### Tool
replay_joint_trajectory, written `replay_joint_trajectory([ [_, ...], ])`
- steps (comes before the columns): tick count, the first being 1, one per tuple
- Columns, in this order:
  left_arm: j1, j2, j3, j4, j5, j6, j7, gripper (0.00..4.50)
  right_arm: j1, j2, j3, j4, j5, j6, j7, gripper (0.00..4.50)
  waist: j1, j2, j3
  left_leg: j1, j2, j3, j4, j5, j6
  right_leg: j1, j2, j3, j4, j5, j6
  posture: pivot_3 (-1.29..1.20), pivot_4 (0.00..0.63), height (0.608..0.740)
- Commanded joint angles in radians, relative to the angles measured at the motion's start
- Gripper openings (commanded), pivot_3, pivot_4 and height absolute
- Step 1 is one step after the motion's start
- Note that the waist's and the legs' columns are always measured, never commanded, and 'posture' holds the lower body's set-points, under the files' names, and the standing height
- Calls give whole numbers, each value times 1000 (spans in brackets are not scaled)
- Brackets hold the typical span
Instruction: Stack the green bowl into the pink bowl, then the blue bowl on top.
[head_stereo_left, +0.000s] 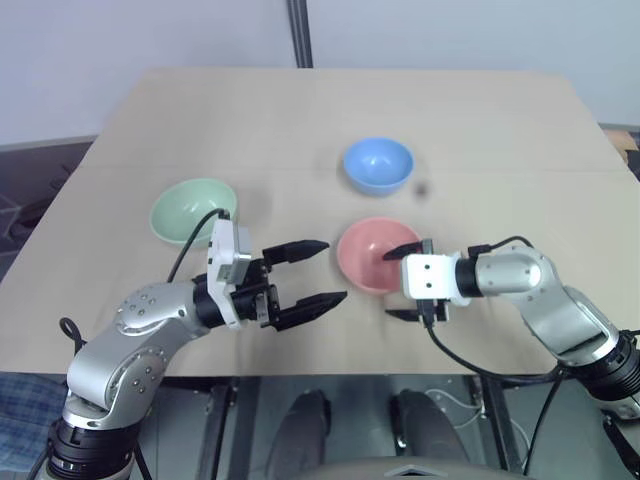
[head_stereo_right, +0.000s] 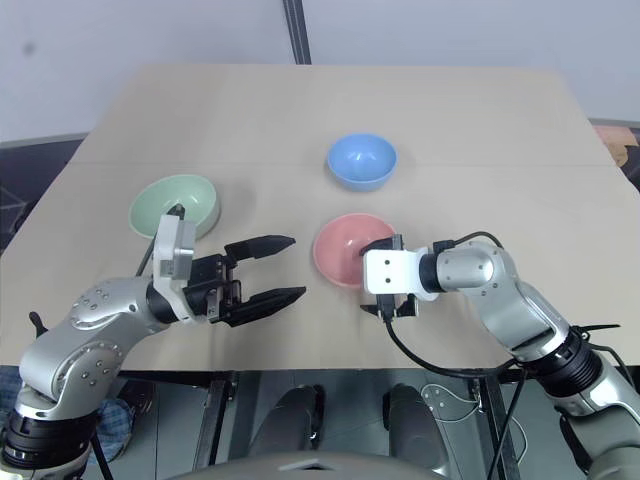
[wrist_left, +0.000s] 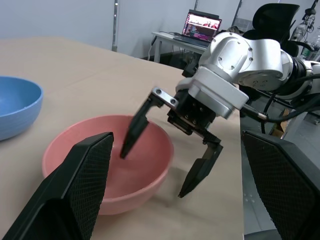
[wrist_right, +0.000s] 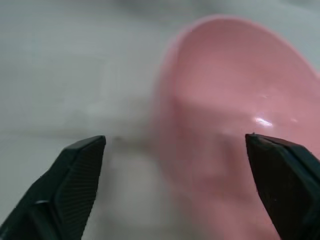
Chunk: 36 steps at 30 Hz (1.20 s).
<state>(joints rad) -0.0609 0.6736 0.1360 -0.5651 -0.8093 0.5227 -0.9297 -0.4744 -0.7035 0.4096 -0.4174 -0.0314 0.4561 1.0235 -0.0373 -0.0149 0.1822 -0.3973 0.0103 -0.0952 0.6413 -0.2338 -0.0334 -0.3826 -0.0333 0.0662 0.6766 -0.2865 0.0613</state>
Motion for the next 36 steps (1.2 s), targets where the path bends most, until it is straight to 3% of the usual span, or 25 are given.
replay_joint_trajectory([
  [1, 0, 2, 6, -27, -6, -14, 0, 4329, -5, -21, -101, -88, 119, 106, 49, 4475, 1, 0, 0, 0, 0, 0, 0, 0, 0, 0, 0, 0, 0, 0, 0, 0, 150, 740],
  [7, -13, -15, 20, -3, 0, -16, 33, 4329, -88, 23, -236, -60, 295, 290, 24, 4475, -3, 0, 0, 0, 0, 0, 0, 0, 0, 0, 0, -1, 0, 0, 0, 0, 150, 740],
  [12, -30, -42, 61, 18, -11, -14, 95, 4329, -202, 95, -284, 46, 353, 345, -41, 4475, -3, 0, 0, 1, 0, -1, 0, 0, 0, 0, 1, -1, 1, 0, 0, 0, 150, 740],
  [16, -6, -38, 70, 3, -8, -19, 102, 4329, -213, 123, -306, 86, 388, 352, -71, 4475, -1, 0, 0, -1, -1, -1, 0, 0, 0, 0, 0, -1, 0, 0, 0, 0, 150, 740],
  [19, 19, -33, 96, -9, 4, -12, 139, 4329, -197, 159, -403, 99, 502, 395, -78, 4475, -1, 0, 1, -2, -1, -1, -1, 0, 0, -1, -1, -1, -1, 0, 0, 0, 150, 740],
  [26, 85, -16, 138, -16, 53, 15, 253, 4329, -119, 70, -538, 38, 674, 452, -35, 4475, 1, 0, 1, -1, -1, -1, -1, 0, 0, -1, -1, -1, 0, 0, 0, 0, 150, 740],
  [36, 46, 77, 182, 123, 168, 20, 282, 4329, -22, -74, -605, 39, 727, 380, 21, 4475, -2, 0, 1, -1, -1, 0, -1, 0, 0, -1, 0, -1, 0, 0, 0, 0, 150, 740],
])
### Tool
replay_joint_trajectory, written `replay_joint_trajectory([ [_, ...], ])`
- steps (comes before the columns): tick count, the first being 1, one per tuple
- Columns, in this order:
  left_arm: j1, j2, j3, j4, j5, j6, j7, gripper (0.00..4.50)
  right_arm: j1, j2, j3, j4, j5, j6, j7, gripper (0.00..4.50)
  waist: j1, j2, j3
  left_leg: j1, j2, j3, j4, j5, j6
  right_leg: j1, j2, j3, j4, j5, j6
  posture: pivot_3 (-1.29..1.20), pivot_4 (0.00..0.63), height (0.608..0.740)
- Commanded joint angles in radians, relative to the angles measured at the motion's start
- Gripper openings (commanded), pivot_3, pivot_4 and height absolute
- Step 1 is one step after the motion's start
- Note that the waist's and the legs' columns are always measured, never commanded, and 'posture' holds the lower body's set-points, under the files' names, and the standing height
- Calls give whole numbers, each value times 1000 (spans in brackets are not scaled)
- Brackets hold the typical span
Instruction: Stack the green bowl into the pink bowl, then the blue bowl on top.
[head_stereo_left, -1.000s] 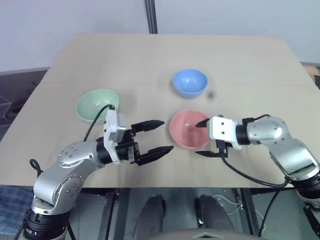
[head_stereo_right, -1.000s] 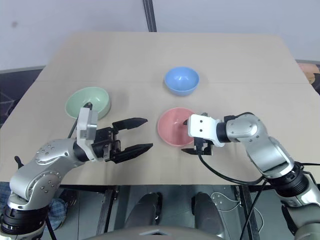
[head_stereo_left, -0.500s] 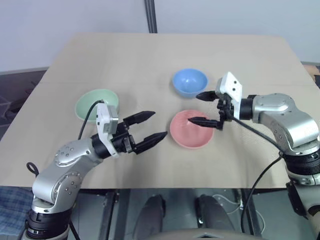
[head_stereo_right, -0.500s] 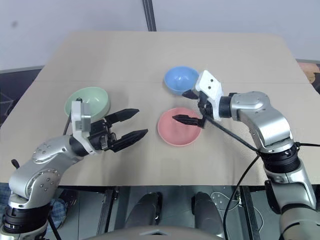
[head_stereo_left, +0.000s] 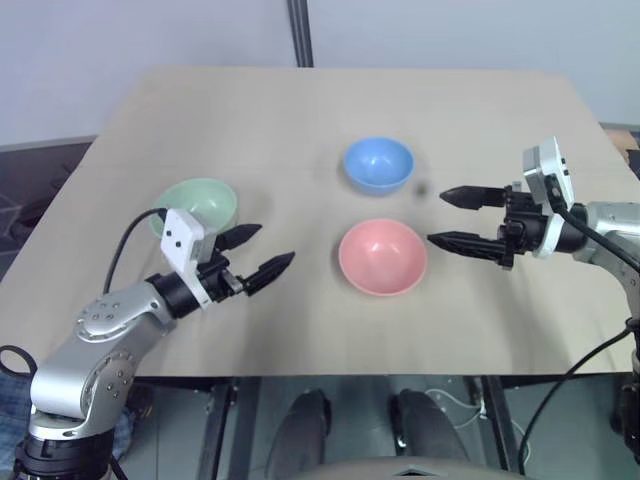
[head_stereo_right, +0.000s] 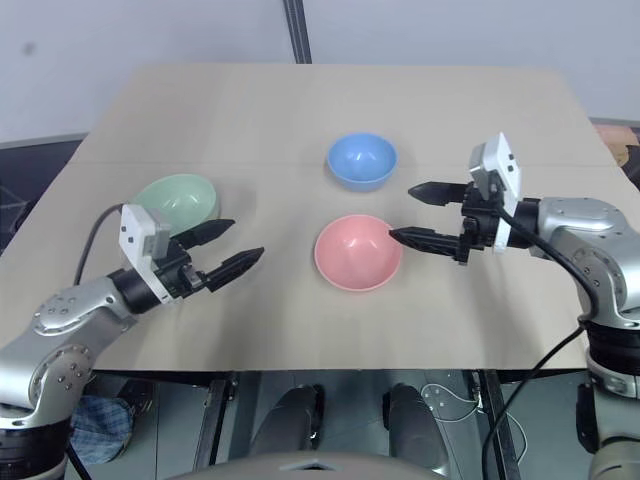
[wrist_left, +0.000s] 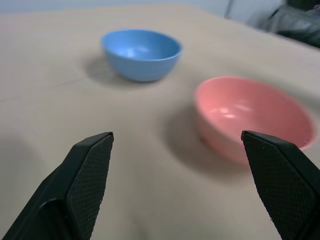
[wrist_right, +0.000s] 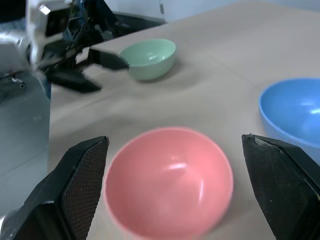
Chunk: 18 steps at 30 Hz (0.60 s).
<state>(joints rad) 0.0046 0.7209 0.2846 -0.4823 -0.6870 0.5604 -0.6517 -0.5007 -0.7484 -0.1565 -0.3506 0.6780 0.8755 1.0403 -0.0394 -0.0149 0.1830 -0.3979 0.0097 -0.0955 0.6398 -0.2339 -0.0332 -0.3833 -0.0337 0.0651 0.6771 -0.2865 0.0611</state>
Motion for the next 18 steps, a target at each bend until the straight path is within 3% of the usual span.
replay_joint_trajectory([
  [1, -27, 34, 32, 58, 61, -20, 7, 4329, 7, -33, -47, -29, 27, -41, 3, 4475, 0, 0, 0, 0, 0, 0, 0, 0, 0, 0, 0, 0, 0, 0, 0, 0, 150, 740],
  [9, -51, 63, -21, 161, 183, -29, -1, 4329, -3, -9, -134, -65, 157, -45, -47, 4475, 1, 0, 0, 0, 0, 0, -1, 0, 0, 0, 0, 0, -1, 0, 0, 0, 150, 740],
  [18, -71, 76, -63, 240, 287, -69, -29, 4329, 6, -22, -141, -89, 201, -61, -106, 4475, 1, 0, 1, 0, 0, 0, -2, 0, 0, 0, 0, 0, -1, 0, 0, 0, 150, 740],
])
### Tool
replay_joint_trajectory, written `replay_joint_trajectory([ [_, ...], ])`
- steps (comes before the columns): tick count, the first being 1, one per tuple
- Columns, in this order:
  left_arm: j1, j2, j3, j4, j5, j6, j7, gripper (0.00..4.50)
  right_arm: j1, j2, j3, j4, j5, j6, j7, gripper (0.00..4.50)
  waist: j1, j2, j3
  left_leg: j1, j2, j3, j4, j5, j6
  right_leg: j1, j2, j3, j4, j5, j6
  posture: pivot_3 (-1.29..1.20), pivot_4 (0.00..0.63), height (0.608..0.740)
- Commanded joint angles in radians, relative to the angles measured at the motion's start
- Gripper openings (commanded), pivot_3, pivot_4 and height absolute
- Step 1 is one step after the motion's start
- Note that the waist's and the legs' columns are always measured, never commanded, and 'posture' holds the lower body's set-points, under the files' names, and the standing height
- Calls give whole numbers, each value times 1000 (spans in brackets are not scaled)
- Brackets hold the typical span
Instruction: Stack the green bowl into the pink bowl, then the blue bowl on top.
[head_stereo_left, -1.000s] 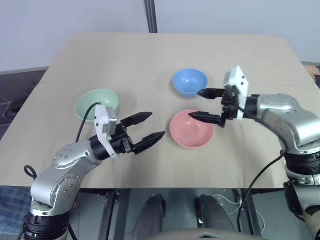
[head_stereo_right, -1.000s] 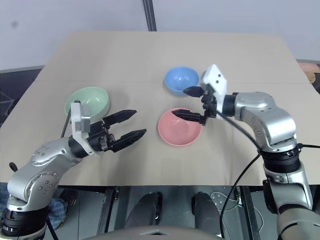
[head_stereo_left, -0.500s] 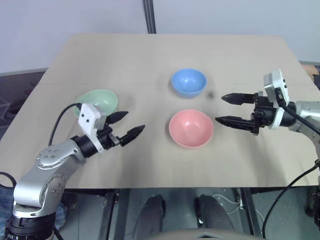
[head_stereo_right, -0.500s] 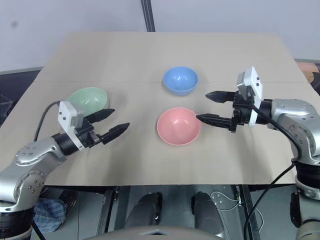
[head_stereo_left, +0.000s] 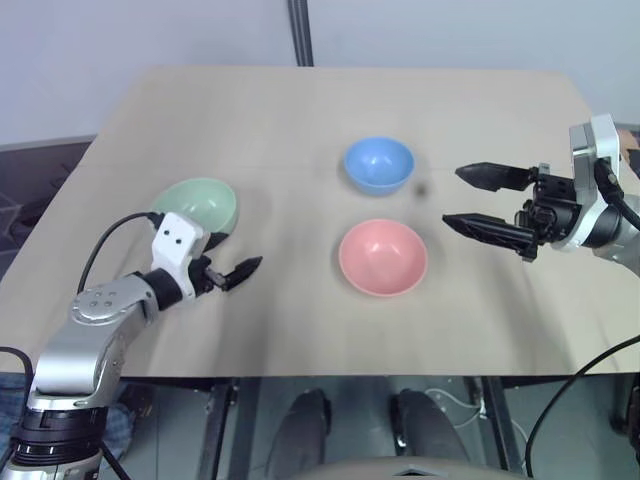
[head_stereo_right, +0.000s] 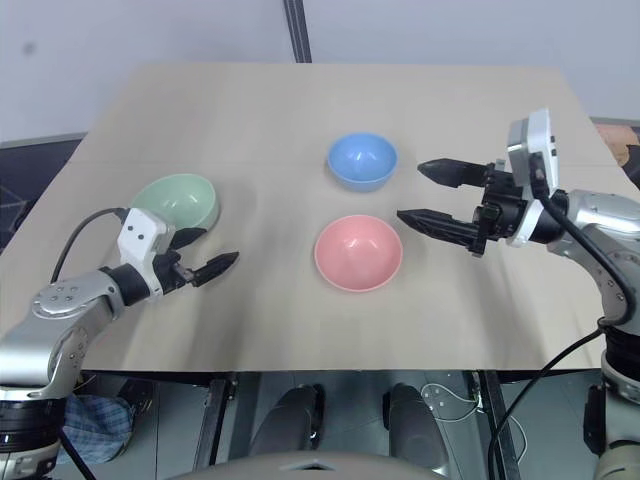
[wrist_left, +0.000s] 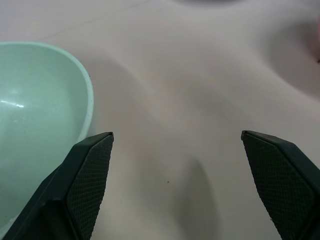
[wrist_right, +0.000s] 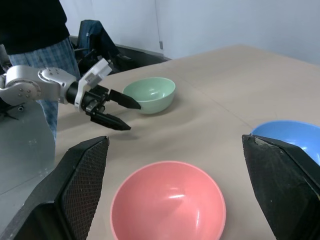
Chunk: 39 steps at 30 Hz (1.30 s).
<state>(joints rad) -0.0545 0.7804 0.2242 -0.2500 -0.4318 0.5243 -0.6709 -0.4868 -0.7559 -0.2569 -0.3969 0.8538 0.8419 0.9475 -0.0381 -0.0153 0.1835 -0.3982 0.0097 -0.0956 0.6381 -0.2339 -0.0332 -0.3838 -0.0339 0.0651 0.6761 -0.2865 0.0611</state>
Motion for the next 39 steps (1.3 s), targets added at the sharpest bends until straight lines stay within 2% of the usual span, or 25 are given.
replay_joint_trajectory([
  [1, -17, 17, -9, 17, 47, -36, -8, 4329, -4, -17, -39, -46, 26, -30, -16, 4475, 0, 0, 0, 0, 0, 0, 0, 0, 0, 0, 0, 0, 0, 0, 0, 0, 150, 740],
  [6, -67, 4, -5, 42, 70, -42, -2, 4329, 2, -25, -40, -47, 35, -38, -34, 4475, 0, 0, 0, 0, 0, 0, 0, 0, 0, 0, 0, 0, 0, 0, 0, 0, 150, 740],
  [11, -112, -39, 36, 4, -2, -80, -36, 4329, 19, -32, -32, -45, 27, -56, -37, 4475, 2, -1, 0, 0, 0, 0, 0, 0, 0, 0, 0, 0, 0, 0, 0, 0, 150, 740],
  [15, -160, -63, 75, 20, -17, -95, -5, 4329, 25, -31, -23, -40, 22, -69, -39, 4475, 0, -1, 0, 0, 0, 0, 0, 0, 0, 0, 0, 0, 0, 0, 0, 0, 150, 740],
  [20, -146, -21, 75, 95, 72, -129, 14, 4329, 23, -39, -20, -19, 14, -87, -24, 4475, -2, -1, 1, 0, 0, 0, 0, 0, 0, 0, 0, 0, 0, 0, 0, 0, 150, 740],
  [25, -152, -11, 81, 140, 94, -122, 24, 4329, 32, -44, -10, -3, -4, -109, -14, 4475, 0, -1, 1, 0, 0, 0, 0, 0, 0, 0, 0, 0, 0, 0, 0, 0, 150, 740],
  [35, -135, 7, -27, 165, 209, -120, 14, 4329, 26, -47, 5, 23, -45, -150, 8, 4475, 0, -1, 1, 0, 0, 0, 0, 0, 0, -1, 0, 0, 0, 0, 0, 0, 150, 740],
  [37, -155, 11, -37, 183, 225, -116, 21, 3805, 23, -46, 8, 27, -52, -155, 10, 4500, 0, -1, 1, 0, 0, 0, 0, 0, 0, -1, 0, 0, 0, 0, 0, 0, 150, 740],
  [39, -174, 20, -48, 219, 252, -121, 25, 2973, 21, -44, 6, 29, -55, -158, 12, 4500, 0, -1, 1, 0, 0, 0, 0, 0, 0, -1, 0, 0, 0, 0, 0, 0, 150, 740],
])
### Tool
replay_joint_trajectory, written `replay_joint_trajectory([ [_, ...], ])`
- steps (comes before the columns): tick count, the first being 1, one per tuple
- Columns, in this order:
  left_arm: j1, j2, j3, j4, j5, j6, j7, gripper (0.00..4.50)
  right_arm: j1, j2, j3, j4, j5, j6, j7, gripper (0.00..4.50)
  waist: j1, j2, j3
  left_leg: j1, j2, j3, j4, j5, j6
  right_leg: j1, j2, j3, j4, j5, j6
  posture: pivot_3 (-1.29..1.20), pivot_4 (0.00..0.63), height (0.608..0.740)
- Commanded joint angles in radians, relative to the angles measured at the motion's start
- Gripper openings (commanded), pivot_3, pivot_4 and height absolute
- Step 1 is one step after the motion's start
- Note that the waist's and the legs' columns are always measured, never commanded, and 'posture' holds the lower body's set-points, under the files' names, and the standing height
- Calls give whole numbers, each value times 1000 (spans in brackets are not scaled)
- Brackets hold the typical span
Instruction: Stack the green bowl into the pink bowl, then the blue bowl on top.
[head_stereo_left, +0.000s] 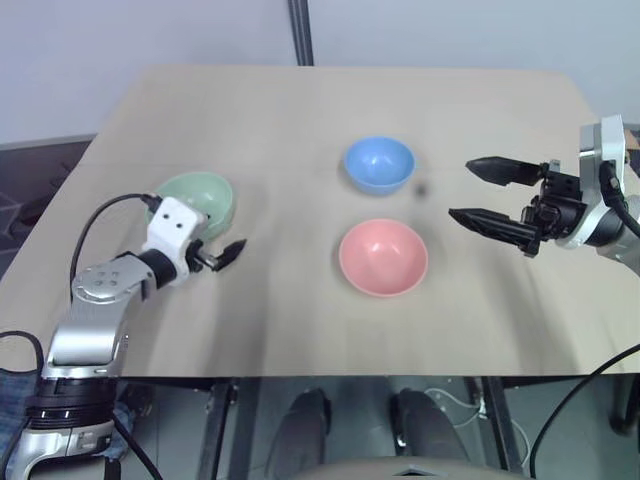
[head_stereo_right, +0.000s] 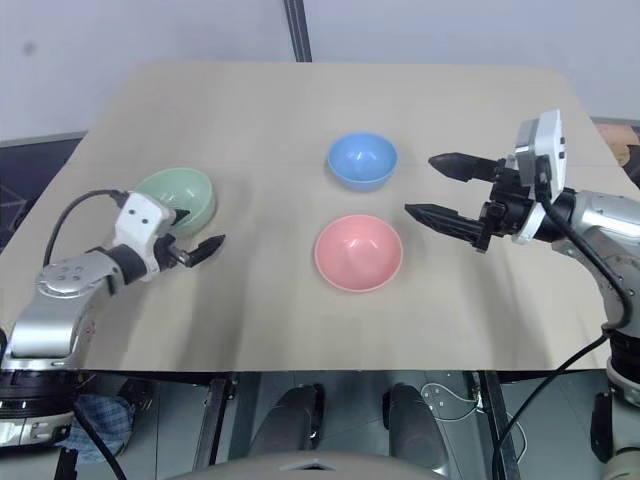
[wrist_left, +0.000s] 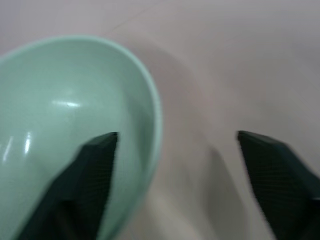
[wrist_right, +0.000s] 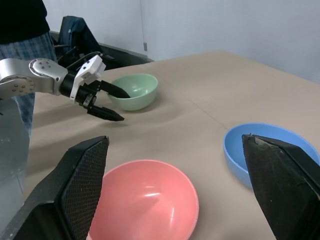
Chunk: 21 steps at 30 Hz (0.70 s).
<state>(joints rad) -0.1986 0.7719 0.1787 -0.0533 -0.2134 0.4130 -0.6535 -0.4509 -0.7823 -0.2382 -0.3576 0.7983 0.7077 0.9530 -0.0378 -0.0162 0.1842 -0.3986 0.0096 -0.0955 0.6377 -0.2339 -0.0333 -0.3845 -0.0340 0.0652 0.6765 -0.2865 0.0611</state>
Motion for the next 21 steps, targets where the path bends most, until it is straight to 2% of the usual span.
replay_joint_trajectory([
  [1, -36, 35, -11, 40, 50, -21, 7, 2509, -16, -18, -12, -9, -1, -26, 7, 4500, 0, 0, 0, 0, 0, 0, 0, 0, 0, 0, 0, 0, 0, 0, 0, 0, 150, 740],
  [6, -65, 43, -22, 85, 78, -41, -4, 346, -2, -14, -18, -13, -5, -36, -1, 4500, -1, 0, 0, 0, 0, 0, 0, 0, 0, 0, 0, 0, 0, 0, 0, 0, 150, 740],
  [7, -66, 50, -30, 90, 88, -52, -12, 105, 2, -13, -20, -16, -5, -37, -2, 4500, 0, 0, 0, 0, 0, 0, 0, 0, 0, 0, 0, 0, 0, 0, 0, 0, 150, 740],
  [13, -76, 70, -67, 66, 76, -157, -133, 105, 14, -18, -34, -25, 7, -35, -3, 4500, 1, 0, 0, 0, 0, 0, 0, 0, 0, 0, 0, 0, 0, 0, 0, 0, 150, 740],
  [17, -152, 56, -108, 49, 63, -208, -210, 105, 11, -25, -54, -8, 16, -40, 8, 4500, 5, 0, 0, 0, 0, 0, 0, 0, 0, 0, 0, 0, 0, 0, 0, 0, 150, 740],
  [21, -251, 44, -199, 32, 69, -277, -317, 105, 15, -37, -70, 43, -22, -72, 8, 4500, 7, 0, 0, -1, 0, 0, 1, 0, 0, 0, 0, 0, 0, 0, 0, 0, 150, 740],
])
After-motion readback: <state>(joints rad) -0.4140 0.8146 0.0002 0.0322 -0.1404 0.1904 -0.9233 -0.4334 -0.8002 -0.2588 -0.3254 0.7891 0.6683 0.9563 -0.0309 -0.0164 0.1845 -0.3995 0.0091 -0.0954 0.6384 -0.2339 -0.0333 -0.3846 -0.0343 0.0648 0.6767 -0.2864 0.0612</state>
